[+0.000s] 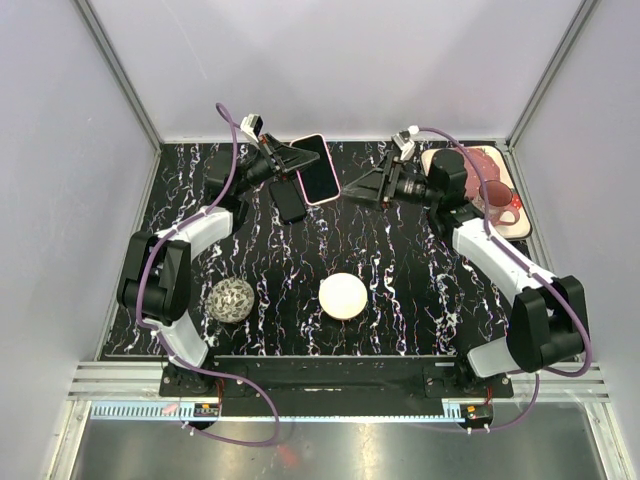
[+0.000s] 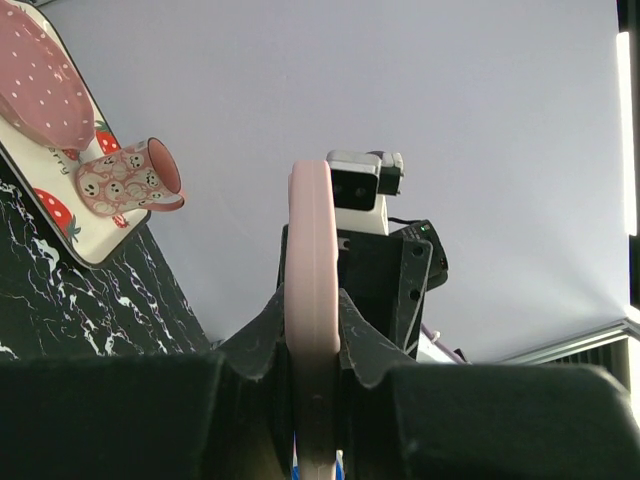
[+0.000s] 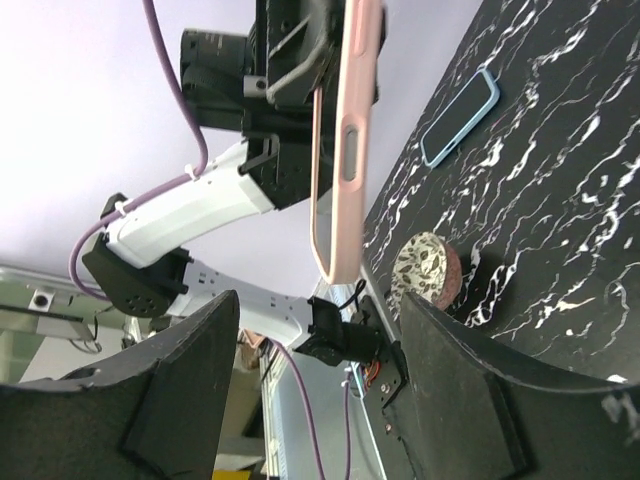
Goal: Take the phone out of the phone case
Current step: Remove the phone case from the phone.
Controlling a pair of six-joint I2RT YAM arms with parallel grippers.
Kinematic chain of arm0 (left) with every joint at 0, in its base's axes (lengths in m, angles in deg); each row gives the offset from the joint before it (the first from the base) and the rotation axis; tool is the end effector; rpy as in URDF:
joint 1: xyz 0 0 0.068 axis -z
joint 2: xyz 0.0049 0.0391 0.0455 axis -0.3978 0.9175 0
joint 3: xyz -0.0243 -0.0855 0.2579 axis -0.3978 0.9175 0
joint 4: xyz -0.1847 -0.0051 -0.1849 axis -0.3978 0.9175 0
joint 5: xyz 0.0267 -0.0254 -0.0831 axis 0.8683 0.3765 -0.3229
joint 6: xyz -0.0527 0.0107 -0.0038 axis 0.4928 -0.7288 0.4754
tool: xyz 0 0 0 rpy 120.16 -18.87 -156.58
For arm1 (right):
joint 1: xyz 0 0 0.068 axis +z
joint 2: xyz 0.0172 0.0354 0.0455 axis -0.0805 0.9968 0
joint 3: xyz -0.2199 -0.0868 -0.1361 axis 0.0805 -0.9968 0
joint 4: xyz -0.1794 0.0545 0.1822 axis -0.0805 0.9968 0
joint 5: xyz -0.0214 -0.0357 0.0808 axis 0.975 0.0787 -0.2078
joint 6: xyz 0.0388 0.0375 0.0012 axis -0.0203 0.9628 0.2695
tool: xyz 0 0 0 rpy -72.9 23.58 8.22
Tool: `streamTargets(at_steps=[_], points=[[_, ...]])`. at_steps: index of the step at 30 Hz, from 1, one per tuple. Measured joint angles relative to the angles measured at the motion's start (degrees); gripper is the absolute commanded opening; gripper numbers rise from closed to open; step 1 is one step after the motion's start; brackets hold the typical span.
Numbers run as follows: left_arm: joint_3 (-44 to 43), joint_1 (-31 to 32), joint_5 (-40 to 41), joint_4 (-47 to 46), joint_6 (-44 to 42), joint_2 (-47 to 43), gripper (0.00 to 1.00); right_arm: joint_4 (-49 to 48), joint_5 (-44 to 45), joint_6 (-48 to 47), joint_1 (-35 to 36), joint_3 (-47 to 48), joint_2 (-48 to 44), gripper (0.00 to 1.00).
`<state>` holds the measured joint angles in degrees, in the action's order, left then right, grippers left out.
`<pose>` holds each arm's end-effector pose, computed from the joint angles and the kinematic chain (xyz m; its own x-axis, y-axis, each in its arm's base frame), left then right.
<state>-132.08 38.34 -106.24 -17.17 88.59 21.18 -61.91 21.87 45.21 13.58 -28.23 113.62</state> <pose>0.3681 -0.1245 0.3125 -0.8297 -0.4927 -0.2622 0.3394 -0.0723 -0.9379 0.3061 0.1302 0.3364 -0.8093 0.2775 -0.5177 -0.4816 0.1908 0.8553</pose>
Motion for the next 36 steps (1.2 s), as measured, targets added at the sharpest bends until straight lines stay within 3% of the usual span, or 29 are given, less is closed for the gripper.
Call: streamTargets(at_steps=[13, 19, 24, 29, 36], points=[[0.00, 0.17, 0.04, 0.00, 0.00, -0.02, 0.00, -8.48, 0.72, 6.10, 3.63, -1.16, 3.56, 0.34], [0.00, 0.17, 0.09, 0.02, 0.04, -0.02, 0.00, -15.17, 1.73, 11.45, 3.67, -1.86, 6.12, 0.26], [0.00, 0.17, 0.09, 0.02, 0.31, -0.22, 0.00, -19.65, 2.23, 15.10, 3.72, -3.48, 6.71, 0.01], [0.02, 0.11, 0.46, 0.09, 0.90, -0.57, 0.00, -29.29, 3.10, 21.90, 3.80, -5.81, 8.59, 0.00], [0.02, -0.44, 1.64, 0.02, 1.31, -2.05, 0.00, -52.11, 4.59, 40.52, 4.20, -6.95, 17.18, 0.00]])
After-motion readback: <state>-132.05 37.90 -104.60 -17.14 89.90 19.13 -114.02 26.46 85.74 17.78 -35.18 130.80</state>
